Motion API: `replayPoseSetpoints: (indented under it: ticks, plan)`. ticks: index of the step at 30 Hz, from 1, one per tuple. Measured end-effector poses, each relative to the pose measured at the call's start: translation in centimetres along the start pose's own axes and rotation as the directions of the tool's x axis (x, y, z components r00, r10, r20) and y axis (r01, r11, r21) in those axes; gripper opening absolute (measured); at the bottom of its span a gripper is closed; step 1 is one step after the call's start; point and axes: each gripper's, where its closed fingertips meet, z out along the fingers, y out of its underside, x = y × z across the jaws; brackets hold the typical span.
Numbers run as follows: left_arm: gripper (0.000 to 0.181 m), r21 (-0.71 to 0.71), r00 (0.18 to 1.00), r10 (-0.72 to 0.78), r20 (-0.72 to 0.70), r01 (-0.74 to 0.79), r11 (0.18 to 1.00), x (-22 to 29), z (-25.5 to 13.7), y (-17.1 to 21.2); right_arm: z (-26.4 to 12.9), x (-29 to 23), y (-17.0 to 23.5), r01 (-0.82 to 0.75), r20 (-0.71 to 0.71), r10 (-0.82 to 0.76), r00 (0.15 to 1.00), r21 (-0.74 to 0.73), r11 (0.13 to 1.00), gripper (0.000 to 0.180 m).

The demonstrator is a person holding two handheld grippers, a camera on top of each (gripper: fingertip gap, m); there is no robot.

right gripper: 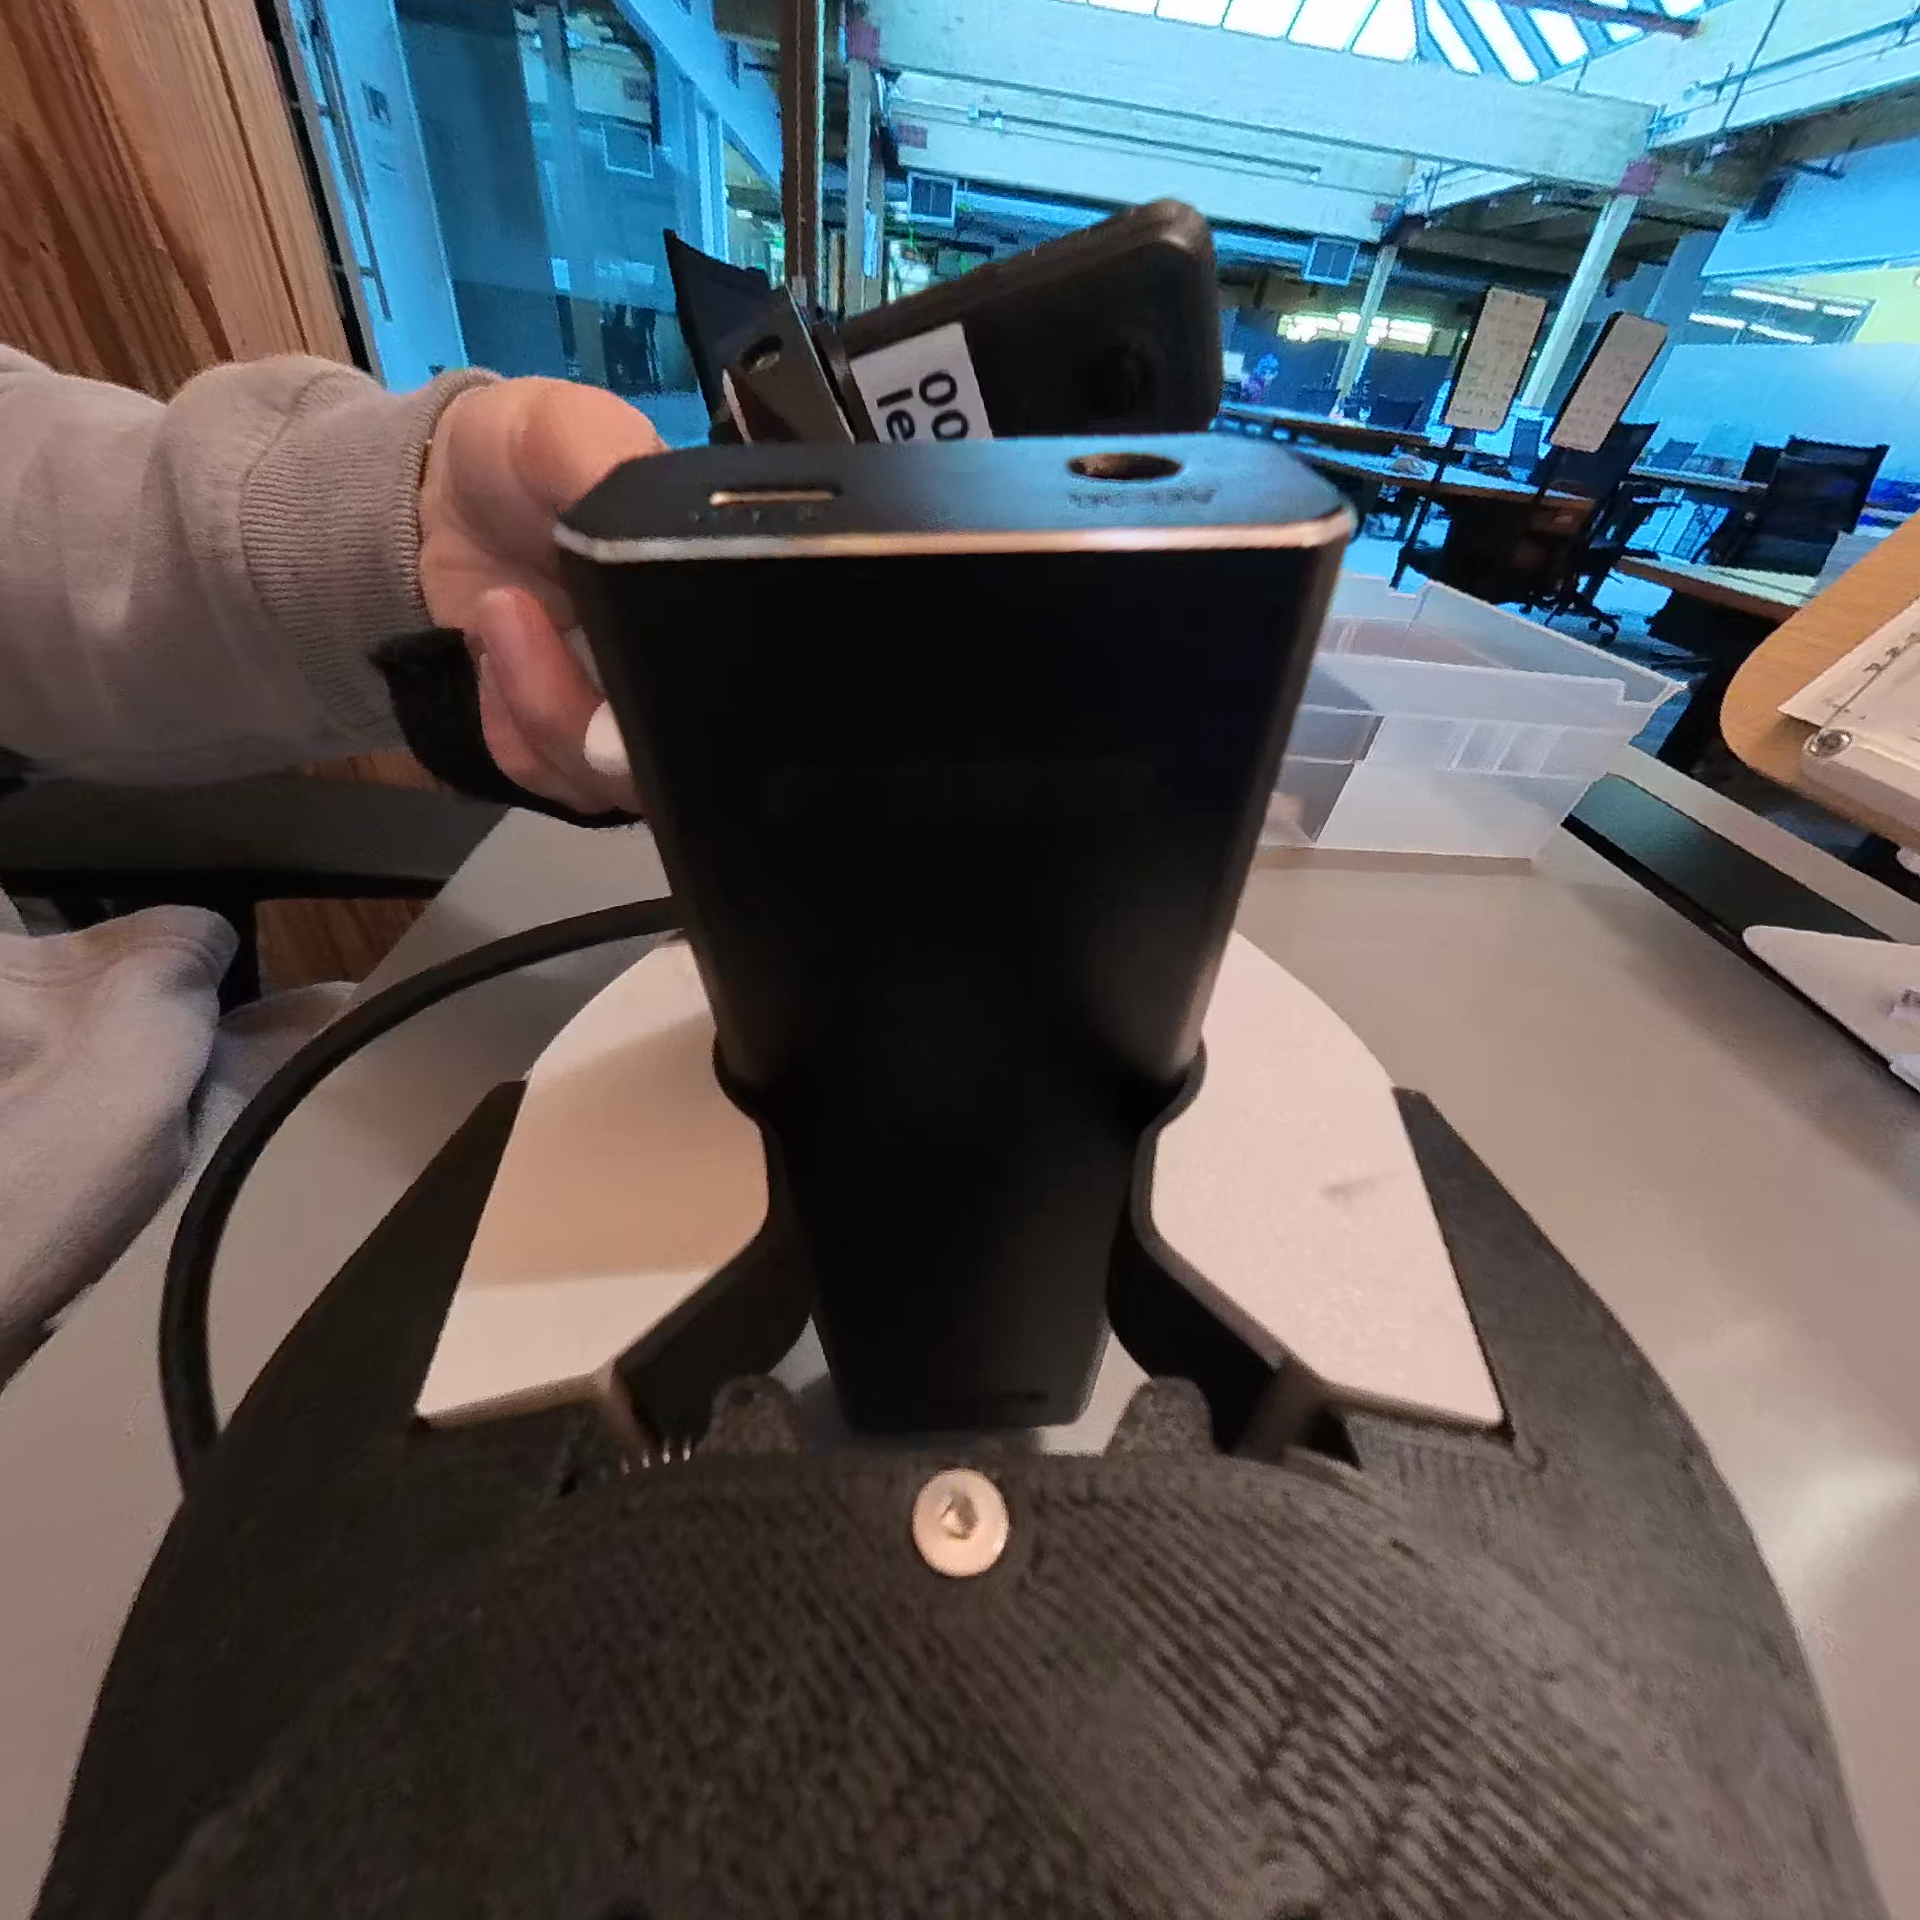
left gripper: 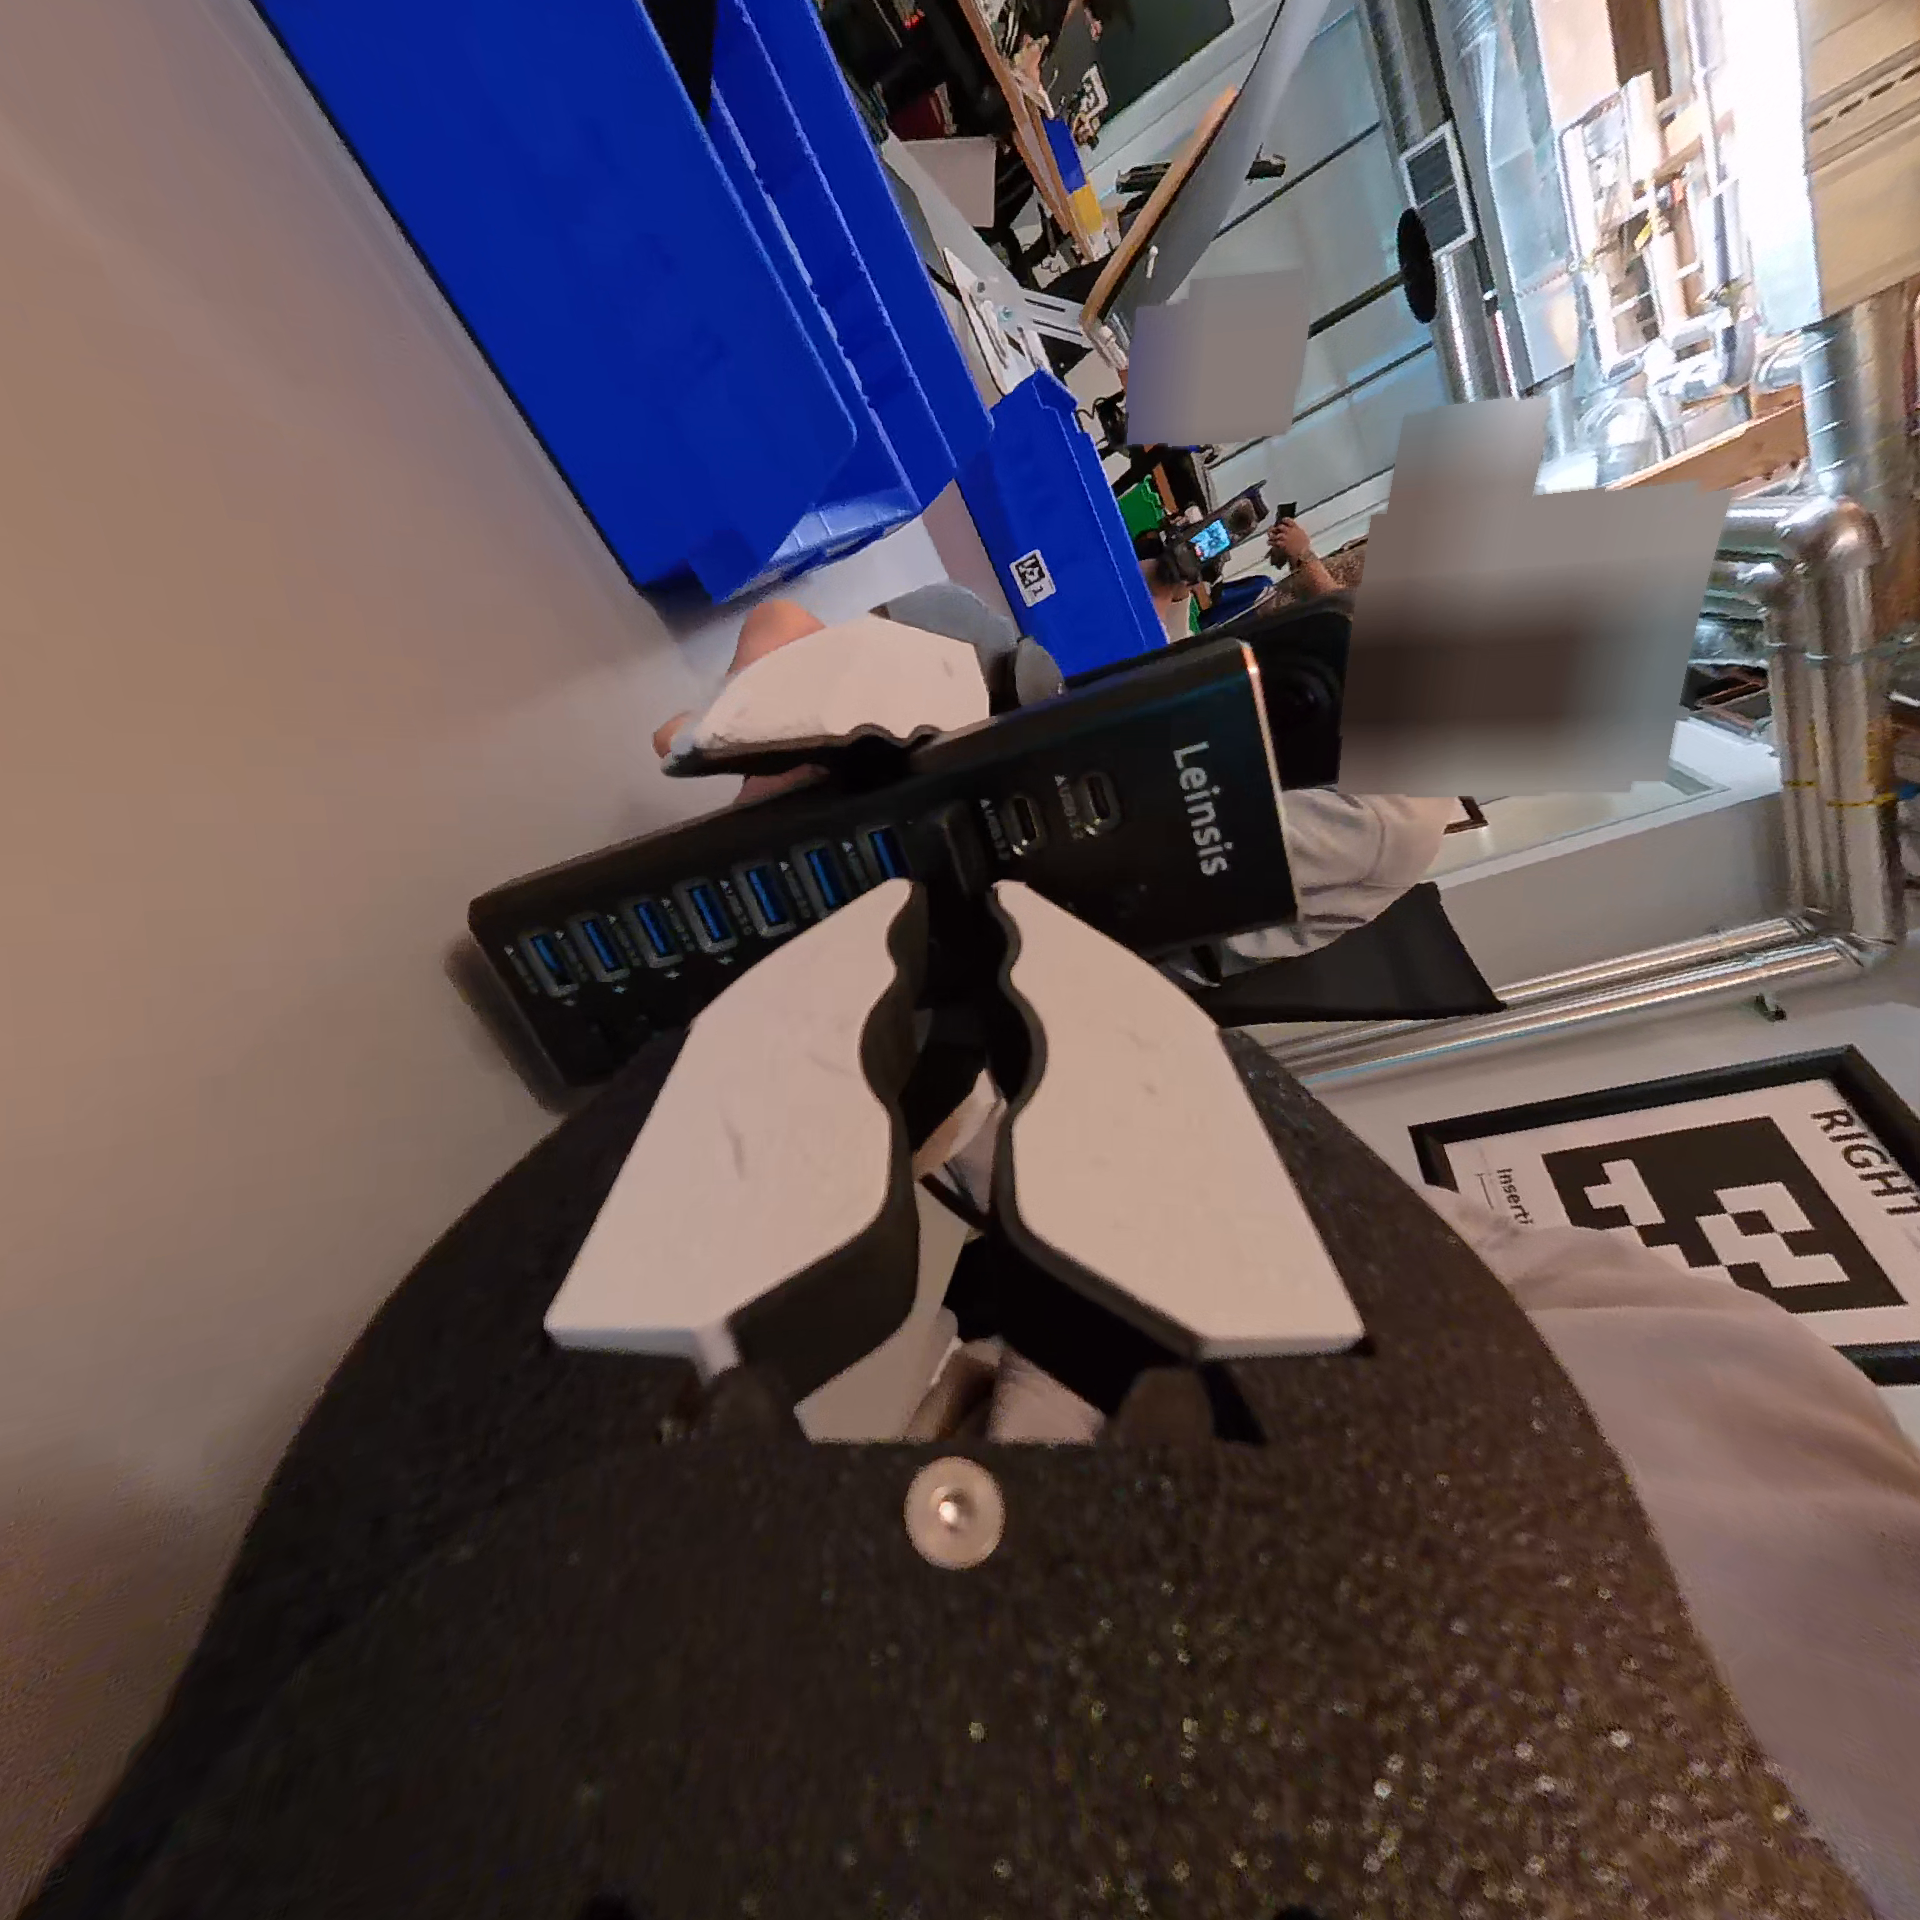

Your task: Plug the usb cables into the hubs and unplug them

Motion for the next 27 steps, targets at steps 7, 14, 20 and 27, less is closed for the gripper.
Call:
replayPoseSetpoints:
  ticks: [7, 14, 20, 27]
  plan:
    - [0.009, 0.029, 0.998, -0.071, -0.003, 0.071, 0.997, -1.0, 0.1, 0.4, 0.0, -0.1, 0.9, 0.026, 0.014, -0.025, 1.000, -0.037, 0.999, 0.073]
    - [0.010, 0.032, 0.998, -0.058, 0.012, 0.058, 0.998, -1.0, 0.3, 0.7, -0.2, -0.4, 1.1, 0.022, 0.046, -0.020, 0.999, -0.038, 0.999, 0.073]
    - [0.012, 0.016, 0.997, 0.067, -0.032, -0.067, 0.998, 0.1, 0.0, 0.1, -0.3, -0.5, -0.4, -0.051, 0.071, 0.048, 0.996, 0.042, 0.998, 0.073]
    - [0.058, 0.031, 0.705, 0.671, 0.230, -0.694, 0.719, 2.3, -2.0, -3.0, -0.5, -0.5, 1.1, -0.087, 0.081, 0.091, 0.992, -0.052, 0.995, 0.073]
